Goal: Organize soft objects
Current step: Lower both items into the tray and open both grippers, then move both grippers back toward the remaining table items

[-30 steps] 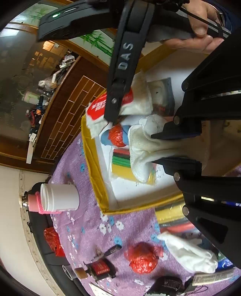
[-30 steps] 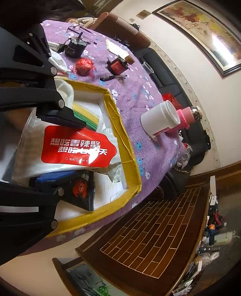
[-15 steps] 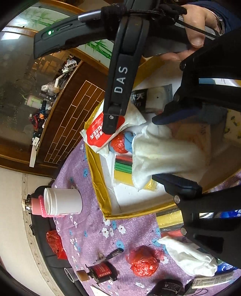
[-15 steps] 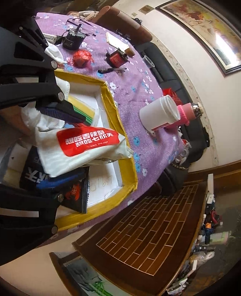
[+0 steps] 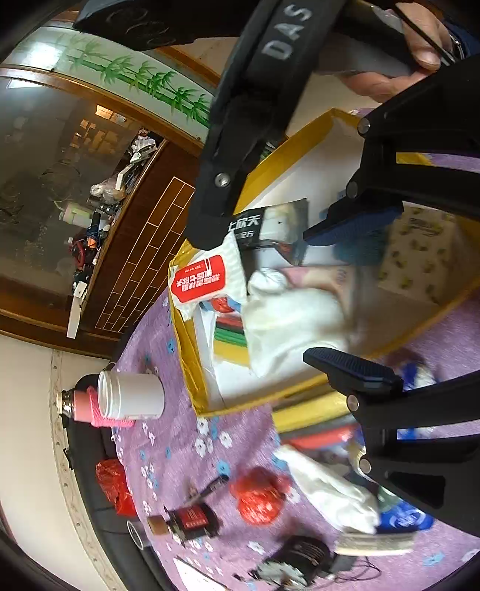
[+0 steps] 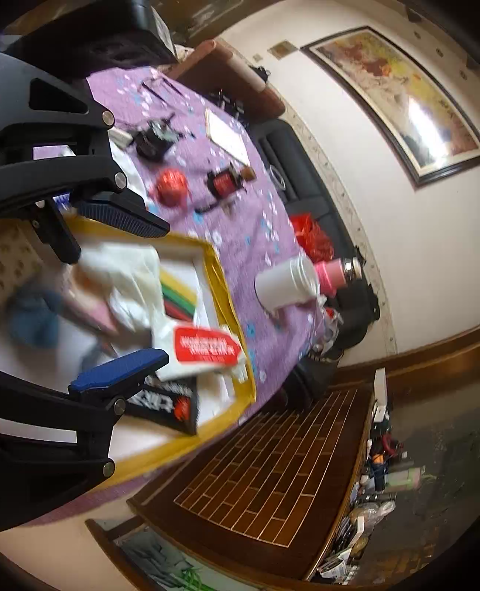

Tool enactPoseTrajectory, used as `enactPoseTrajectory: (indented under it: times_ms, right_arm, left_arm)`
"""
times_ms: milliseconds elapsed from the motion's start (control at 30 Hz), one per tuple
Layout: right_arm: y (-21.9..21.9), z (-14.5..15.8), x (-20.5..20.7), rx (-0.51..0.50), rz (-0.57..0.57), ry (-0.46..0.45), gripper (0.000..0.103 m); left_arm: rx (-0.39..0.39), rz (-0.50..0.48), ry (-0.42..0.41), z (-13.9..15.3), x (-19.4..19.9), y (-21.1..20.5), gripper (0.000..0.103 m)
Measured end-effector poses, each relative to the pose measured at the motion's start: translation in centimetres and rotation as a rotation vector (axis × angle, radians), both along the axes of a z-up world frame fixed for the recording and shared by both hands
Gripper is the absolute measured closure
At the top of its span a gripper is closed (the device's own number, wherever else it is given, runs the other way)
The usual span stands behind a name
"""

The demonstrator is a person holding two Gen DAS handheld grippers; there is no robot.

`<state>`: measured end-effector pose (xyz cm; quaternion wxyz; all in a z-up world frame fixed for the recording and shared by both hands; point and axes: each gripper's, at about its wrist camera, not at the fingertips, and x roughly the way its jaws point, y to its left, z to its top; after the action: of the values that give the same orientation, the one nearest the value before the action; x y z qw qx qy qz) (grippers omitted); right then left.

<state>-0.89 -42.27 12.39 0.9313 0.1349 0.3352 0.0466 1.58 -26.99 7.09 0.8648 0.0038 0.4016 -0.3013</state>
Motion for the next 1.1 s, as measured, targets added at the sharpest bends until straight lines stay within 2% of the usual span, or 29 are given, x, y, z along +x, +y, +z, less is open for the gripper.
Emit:
enactPoseTrajectory:
  times_ms: [300,500,700,800,1100]
  right_arm:
    - [4.7,-1.3,-3.4,0.093,0.079,-0.007,0.036]
    - [7.3,-3.2,-3.2,0.1,0.131,0.042,0.036]
    - [9.6,-4.6,-3.2,0.094,0.184,0.076,0.036]
    - [10.4,-4.9,-3.4,0.082,0.203,0.082,0.036]
    - [11.0,-5.5,-3.2,0.067,0.234,0.092,0.036]
  left_arm:
    - [-0.066,0.043,-0.004,0.3,-3.7,7.2,0.046]
    - [-0.095,0.173,-0.003,-0.3,-4.7,14.1,0.042]
    - [-0.092,0.334,0.038,-1.4,-2.4,19.5,0.042]
    - [-0.069,0.393,0.068,-2.3,-0.9,20.6,0.042]
    - [-0.088,0.386,0.221,-5.1,3.9,20.7,0.041]
